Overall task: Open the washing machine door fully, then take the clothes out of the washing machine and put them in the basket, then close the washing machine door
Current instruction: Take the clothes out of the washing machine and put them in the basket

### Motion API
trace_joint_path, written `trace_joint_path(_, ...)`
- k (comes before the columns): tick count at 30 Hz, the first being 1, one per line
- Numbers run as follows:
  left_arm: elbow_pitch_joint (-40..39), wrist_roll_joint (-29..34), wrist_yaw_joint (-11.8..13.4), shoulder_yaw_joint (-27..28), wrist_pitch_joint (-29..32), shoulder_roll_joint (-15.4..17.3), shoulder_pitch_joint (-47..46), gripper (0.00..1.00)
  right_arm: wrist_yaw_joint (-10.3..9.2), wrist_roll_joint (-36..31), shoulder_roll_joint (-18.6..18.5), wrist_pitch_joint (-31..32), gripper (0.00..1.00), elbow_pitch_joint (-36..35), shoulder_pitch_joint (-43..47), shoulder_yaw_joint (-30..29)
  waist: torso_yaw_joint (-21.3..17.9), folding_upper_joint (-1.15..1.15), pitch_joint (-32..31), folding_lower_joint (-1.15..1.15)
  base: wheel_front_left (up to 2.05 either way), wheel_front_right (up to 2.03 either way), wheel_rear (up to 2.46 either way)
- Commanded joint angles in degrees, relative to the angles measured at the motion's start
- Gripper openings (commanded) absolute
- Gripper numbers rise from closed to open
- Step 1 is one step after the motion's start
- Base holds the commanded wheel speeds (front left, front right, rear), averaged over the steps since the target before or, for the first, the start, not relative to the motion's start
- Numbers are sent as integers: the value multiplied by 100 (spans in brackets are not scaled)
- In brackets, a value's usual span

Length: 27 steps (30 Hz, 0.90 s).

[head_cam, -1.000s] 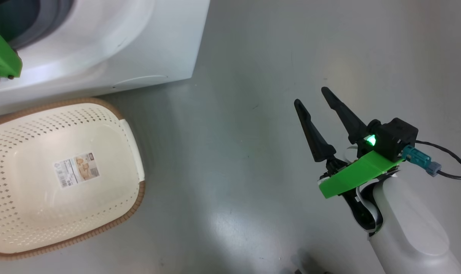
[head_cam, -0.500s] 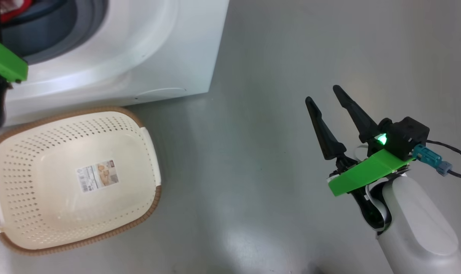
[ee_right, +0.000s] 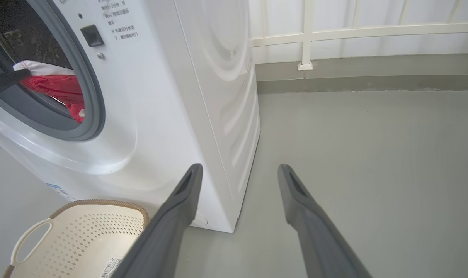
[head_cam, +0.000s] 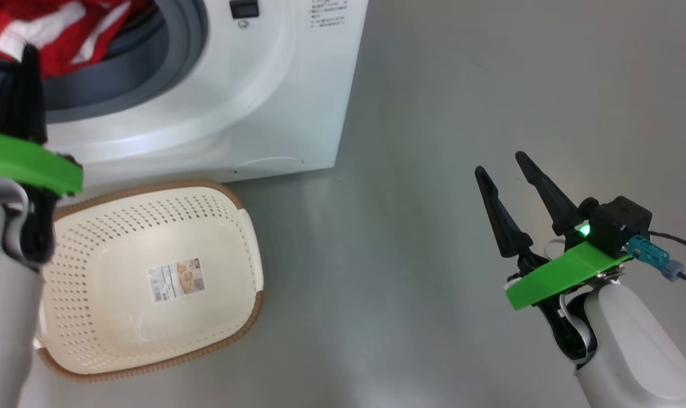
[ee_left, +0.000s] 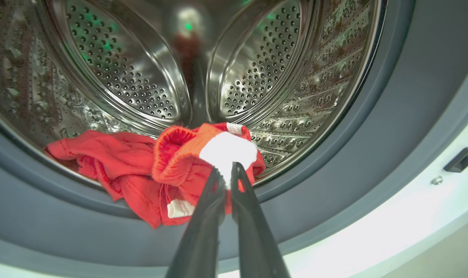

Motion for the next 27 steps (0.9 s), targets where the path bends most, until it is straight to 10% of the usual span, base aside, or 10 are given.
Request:
trace_joint_path(1, -353, 268, -15, 481, -53, 172, 298, 0, 9, -71, -42, -44, 100, -105, 222, 36, 84, 0, -204, 0, 0, 0, 0)
trace_joint_path(27, -3595, 1487, -15, 2264, -53, -730, 3248, 0, 9, -65, -256, -44, 100, -160, 719, -339, 632, 0, -828, 0, 0, 0, 0)
